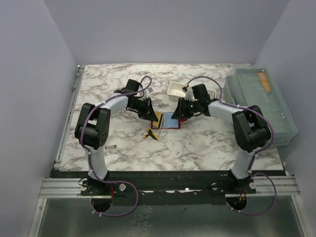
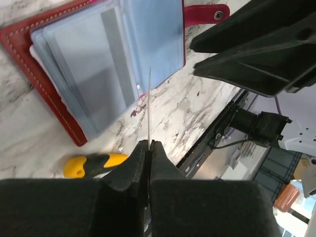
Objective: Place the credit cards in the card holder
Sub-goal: Insert the credit card into the card holder.
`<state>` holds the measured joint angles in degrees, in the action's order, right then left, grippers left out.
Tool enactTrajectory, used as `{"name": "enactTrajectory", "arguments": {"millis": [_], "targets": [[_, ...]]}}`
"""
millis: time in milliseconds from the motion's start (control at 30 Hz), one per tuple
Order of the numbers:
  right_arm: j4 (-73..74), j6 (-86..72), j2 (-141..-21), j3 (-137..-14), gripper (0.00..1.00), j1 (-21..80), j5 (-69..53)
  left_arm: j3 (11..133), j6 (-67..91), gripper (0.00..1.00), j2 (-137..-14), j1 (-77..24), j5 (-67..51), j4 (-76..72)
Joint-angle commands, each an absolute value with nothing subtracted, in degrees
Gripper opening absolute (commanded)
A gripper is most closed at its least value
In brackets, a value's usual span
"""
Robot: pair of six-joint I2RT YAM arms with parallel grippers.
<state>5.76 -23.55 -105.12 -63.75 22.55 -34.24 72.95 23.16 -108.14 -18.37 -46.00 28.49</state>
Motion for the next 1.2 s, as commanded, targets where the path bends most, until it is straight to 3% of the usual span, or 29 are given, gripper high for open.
{"name": "enactTrajectory", "arguments": {"millis": [0,300,1167], "targets": [[7.74,-21.43,-107.78,-65.71,0.32,22.66,-30.57,77.69,19.94,0.00,-112.46,-18.38,-51.89,30.16],[5.56,-21.91,-111.49,-64.41,0.22,21.67,-30.46,79.90,19.89,0.00,-118.24,-18.52,-53.40,30.14],[3.65,-21.45,-112.96,-63.50,0.14,21.09,-33.73,79.03,20.10,0.00,-119.71,-19.93,-55.28,24.89]]}}
